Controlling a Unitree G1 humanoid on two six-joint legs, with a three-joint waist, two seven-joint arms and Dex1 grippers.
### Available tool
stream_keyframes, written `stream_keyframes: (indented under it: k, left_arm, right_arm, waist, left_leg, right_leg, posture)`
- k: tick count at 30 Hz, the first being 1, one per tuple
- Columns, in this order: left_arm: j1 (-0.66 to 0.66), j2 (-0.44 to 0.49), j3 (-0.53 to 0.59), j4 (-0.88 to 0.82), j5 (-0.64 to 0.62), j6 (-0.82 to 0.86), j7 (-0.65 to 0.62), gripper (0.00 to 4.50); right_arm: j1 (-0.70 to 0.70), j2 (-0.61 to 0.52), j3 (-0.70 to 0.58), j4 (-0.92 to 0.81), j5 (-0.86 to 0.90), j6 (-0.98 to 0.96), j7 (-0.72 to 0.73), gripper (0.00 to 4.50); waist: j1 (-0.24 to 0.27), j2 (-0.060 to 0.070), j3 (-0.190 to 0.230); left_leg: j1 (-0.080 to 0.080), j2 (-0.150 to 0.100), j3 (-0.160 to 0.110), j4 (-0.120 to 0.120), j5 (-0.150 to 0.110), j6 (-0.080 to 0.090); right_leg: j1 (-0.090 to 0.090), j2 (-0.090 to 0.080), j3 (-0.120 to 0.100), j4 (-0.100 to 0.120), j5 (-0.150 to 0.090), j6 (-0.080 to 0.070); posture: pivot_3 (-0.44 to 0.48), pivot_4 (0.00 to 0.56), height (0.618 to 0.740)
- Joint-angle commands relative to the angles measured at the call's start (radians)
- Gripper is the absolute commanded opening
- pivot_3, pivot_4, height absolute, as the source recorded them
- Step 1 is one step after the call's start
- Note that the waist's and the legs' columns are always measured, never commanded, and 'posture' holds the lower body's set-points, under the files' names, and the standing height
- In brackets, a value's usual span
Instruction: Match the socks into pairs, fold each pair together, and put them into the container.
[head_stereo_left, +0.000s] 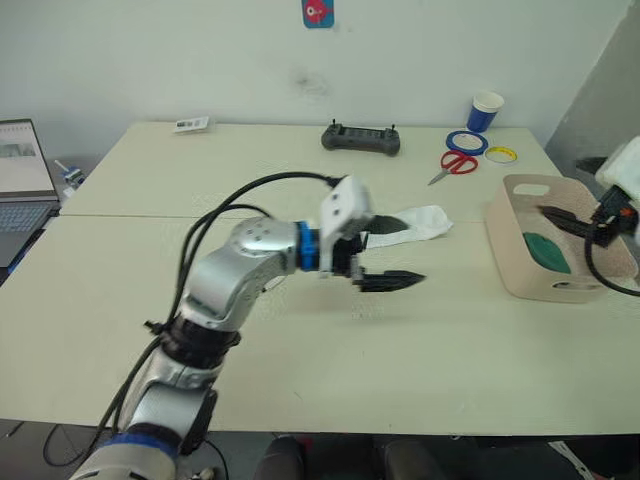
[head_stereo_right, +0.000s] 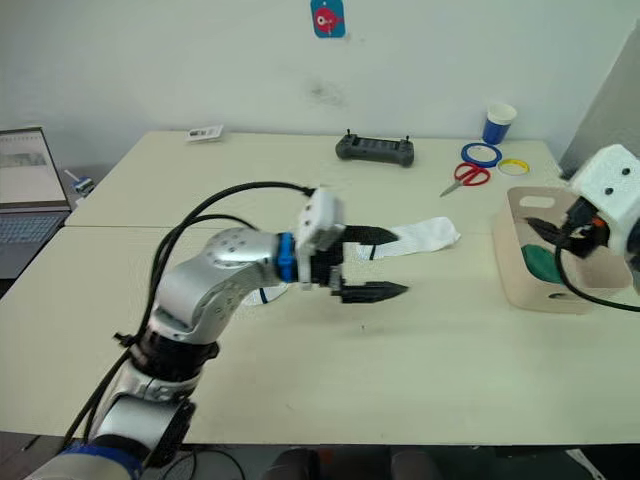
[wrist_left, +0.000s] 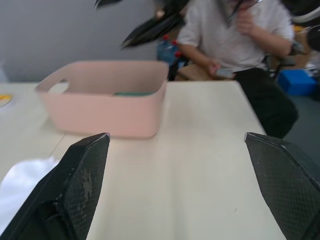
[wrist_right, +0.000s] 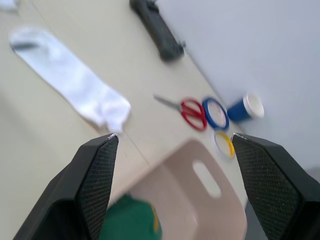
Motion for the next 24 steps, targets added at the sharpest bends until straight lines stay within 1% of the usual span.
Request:
stream_keyframes:
  k: [1,3,6,7,9,10,12,14,16,17,20,24]
  left_arm:
    - [0.097,0.078,0.104,-0.041,0.002,-0.055,-0.004,4.50]
    - [0.152,0.107,0.134,-0.036,0.015,-0.093,0.004,4.50]
    - [0.306,0.153,0.209,-0.017,0.035,-0.170,0.017,4.50]
    - [0.355,0.162,0.232,-0.008,0.042,-0.194,0.023,4.50]
    - [0.439,0.163,0.273,0.011,0.051,-0.236,0.044,4.50]
    - [0.483,0.159,0.291,0.028,0.067,-0.271,0.062,4.50]
    - [0.543,0.162,0.308,0.043,0.087,-0.320,0.071,4.50]
    - [0.592,0.154,0.329,0.034,0.084,-0.320,0.098,4.50]
    - [0.634,0.151,0.347,0.023,0.077,-0.313,0.119,4.50]
    - [0.650,0.154,0.350,0.019,0.082,-0.321,0.121,4.50]
    - [0.681,0.167,0.361,0.021,0.081,-0.329,0.115,4.50]
    - [0.645,0.168,0.352,0.075,0.122,-0.378,0.139,4.50]
  right_arm:
    - [0.012,0.127,-0.013,-0.168,0.048,0.034,-0.128,3.88]
    - [0.039,0.195,0.005,-0.225,0.048,0.042,-0.183,3.88]
    - [0.173,0.334,0.085,-0.337,0.034,0.051,-0.274,3.88]
    - [0.219,0.386,0.110,-0.367,0.040,0.059,-0.308,3.88]
    - [0.325,0.451,0.169,-0.406,0.030,0.050,-0.343,3.88]
    - [0.390,0.469,0.208,-0.412,0.000,0.012,-0.353,3.88]
    - [0.474,0.491,0.256,-0.419,-0.041,-0.046,-0.370,3.88]
    - [0.542,0.513,0.291,-0.425,-0.060,-0.073,-0.389,3.88]
    - [0.590,0.527,0.324,-0.433,-0.060,-0.081,-0.390,4.25]
    - [0.602,0.533,0.336,-0.442,-0.050,-0.076,-0.388,4.46]
    - [0.611,0.544,0.375,-0.449,-0.057,-0.078,-0.398,4.49]
    - [0.591,0.543,0.391,-0.433,-0.072,-0.080,-0.408,4.49]
  waist:
    - [0.004,0.000,0.000]
    - [0.007,0.000,0.000]
    - [0.020,0.000,0.000]
    - [0.024,0.000,0.000]
    - [0.029,0.000,0.000]
    - [0.031,0.000,0.000]
    - [0.033,0.000,0.000]
    - [0.031,0.000,0.000]
    - [0.029,0.000,0.000]
    - [0.027,-0.001,0.000]
    - [0.023,-0.001,0.000]
    - [0.024,-0.001,-0.001]
  left_leg:
    - [0.000,0.000,-0.001,0.000,0.000,0.000]
    - [-0.001,0.000,-0.001,0.000,0.000,0.000]
    - [-0.002,-0.001,0.000,0.001,0.000,0.000]
    - [-0.002,-0.002,0.000,0.000,0.000,0.000]
    - [-0.002,-0.001,-0.001,0.000,0.000,0.000]
    - [-0.002,-0.001,-0.001,-0.001,0.000,0.000]
    - [-0.003,-0.001,-0.001,0.000,0.000,0.000]
    - [-0.003,-0.001,0.000,0.000,0.000,0.000]
    - [-0.001,-0.001,0.000,0.000,0.000,0.000]
    - [0.000,-0.001,0.001,0.000,0.000,0.000]
    - [0.001,0.000,0.001,0.000,0.000,0.000]
    - [0.001,0.000,0.000,0.000,0.000,0.000]
  right_leg:
    - [0.000,0.000,-0.001,0.000,0.000,0.000]
    - [0.001,0.000,-0.001,-0.001,0.000,0.000]
    - [0.000,-0.002,0.000,-0.002,0.000,0.000]
    - [0.000,-0.003,0.000,-0.002,0.000,0.000]
    - [0.000,-0.003,0.000,-0.003,0.000,0.000]
    - [0.000,-0.003,-0.001,-0.003,0.001,-0.003]
    - [0.000,-0.004,-0.001,-0.002,0.001,-0.003]
    - [0.000,-0.004,0.000,-0.003,0.000,-0.001]
    - [0.001,-0.004,0.000,-0.002,0.002,-0.001]
    - [0.001,-0.003,0.000,-0.002,0.002,-0.002]
    - [0.002,-0.002,0.000,-0.002,0.001,-0.005]
    - [0.001,-0.002,0.000,-0.002,0.002,-0.003]
  posture:
    - [0.000,0.150,0.740]
    - [0.000,0.150,0.740]
    - [0.000,0.150,0.740]
    - [0.000,0.150,0.740]
    - [0.000,0.150,0.740]
    - [0.000,0.150,0.740]
    - [0.000,0.150,0.740]
    - [0.000,0.150,0.740]
    - [0.000,0.150,0.740]
    - [0.000,0.150,0.740]
    - [0.000,0.150,0.740]
    - [0.000,0.150,0.740]
